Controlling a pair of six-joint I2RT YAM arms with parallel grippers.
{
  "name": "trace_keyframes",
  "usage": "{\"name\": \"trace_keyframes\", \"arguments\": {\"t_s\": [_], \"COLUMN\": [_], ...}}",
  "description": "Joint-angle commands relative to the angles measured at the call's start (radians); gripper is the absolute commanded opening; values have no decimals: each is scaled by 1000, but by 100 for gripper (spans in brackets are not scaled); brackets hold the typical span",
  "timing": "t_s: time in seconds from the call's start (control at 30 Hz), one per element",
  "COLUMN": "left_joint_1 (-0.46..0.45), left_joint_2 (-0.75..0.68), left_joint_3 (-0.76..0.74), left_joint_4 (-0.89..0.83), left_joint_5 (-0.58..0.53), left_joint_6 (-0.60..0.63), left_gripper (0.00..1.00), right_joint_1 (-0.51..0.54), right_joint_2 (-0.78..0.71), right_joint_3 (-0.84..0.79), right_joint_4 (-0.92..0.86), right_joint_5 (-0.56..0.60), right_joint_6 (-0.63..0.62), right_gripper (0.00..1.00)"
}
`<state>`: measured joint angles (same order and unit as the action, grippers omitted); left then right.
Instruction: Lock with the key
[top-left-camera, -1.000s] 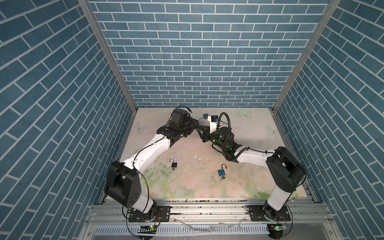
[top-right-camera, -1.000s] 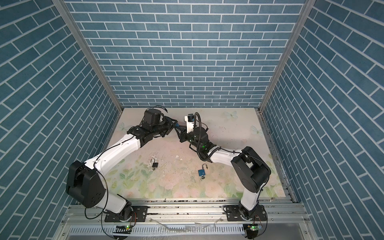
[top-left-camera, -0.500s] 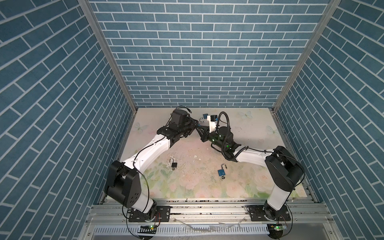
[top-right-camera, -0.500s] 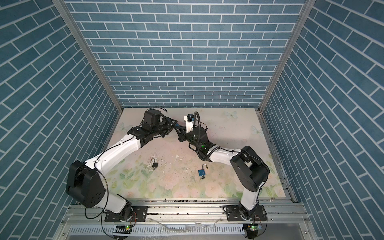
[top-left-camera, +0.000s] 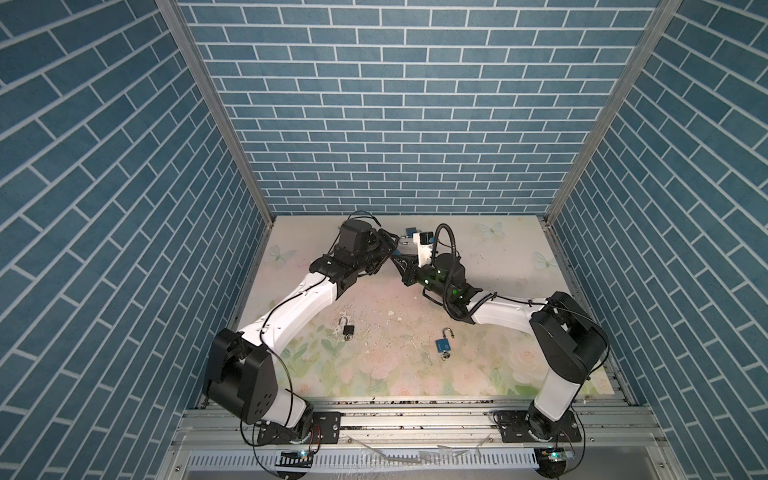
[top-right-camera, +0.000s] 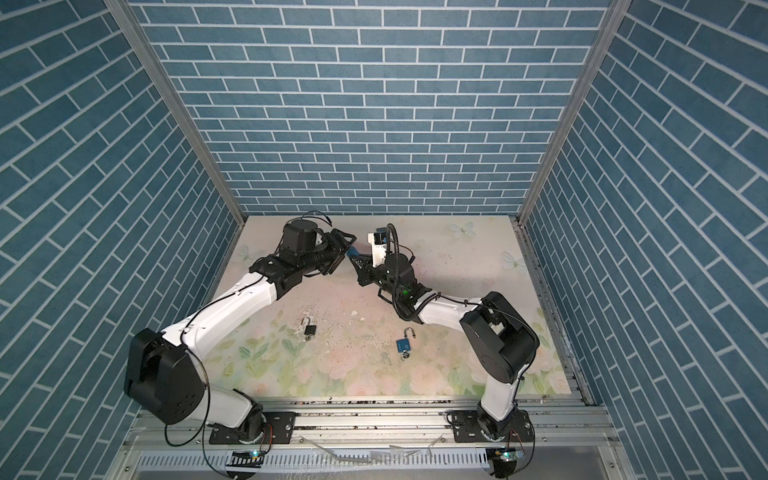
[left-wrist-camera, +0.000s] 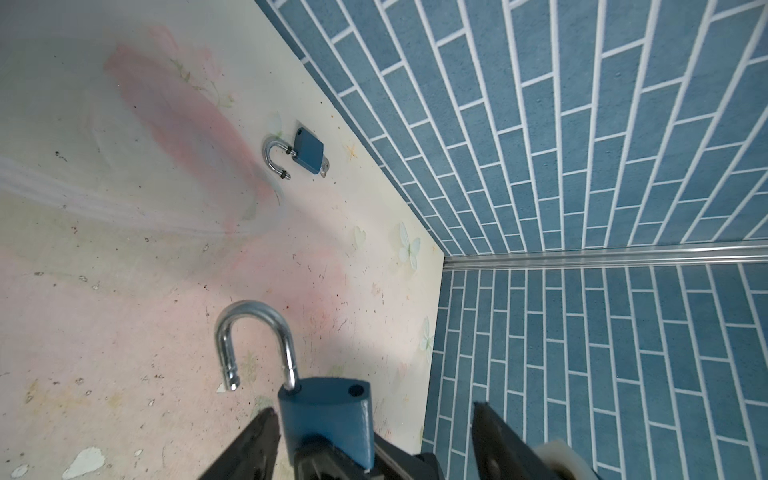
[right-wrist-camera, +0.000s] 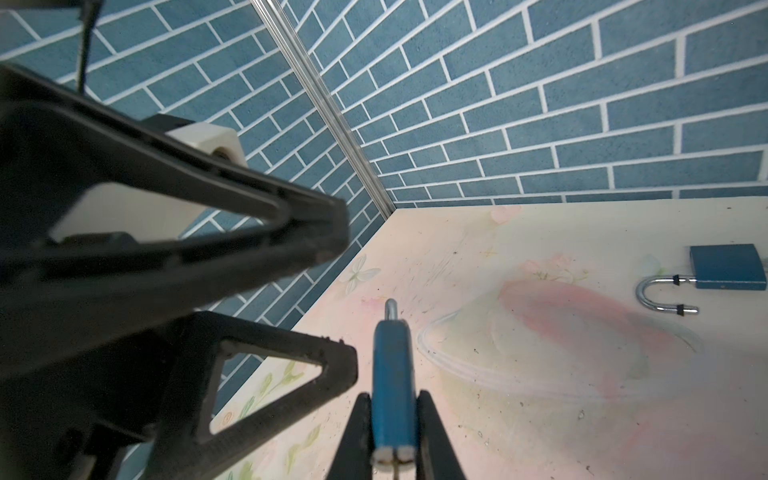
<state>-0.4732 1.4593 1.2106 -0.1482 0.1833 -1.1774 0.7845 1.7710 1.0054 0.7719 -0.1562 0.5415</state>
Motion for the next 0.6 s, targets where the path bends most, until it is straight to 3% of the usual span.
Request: {"name": "trace_keyframes", "arguments": {"t_s": [0.0, 0.17, 0.33, 0.57], "left_joint_1": [19, 47, 89, 159], "left_joint_2": [-50, -107, -134, -162], "left_joint_3": [-28, -68, -117, -160], "left_joint_4": [-20, -73, -77, -61], "left_joint_5": [1, 45, 162, 302], "left_joint_6": [38, 112, 202, 250], "left_gripper": [76, 76, 73, 69], "right_joint_1": [-16, -34, -57, -59], "right_joint_2": [-47, -85, -134, -205], "right_joint_3": [27, 24, 29, 20], "right_joint_4": [16, -42, -149, -291], "right_joint_5": [-26, -73, -142, -150], "right_joint_6": [-32, -28, -20, -32], "right_gripper": [0, 0, 0, 0]}}
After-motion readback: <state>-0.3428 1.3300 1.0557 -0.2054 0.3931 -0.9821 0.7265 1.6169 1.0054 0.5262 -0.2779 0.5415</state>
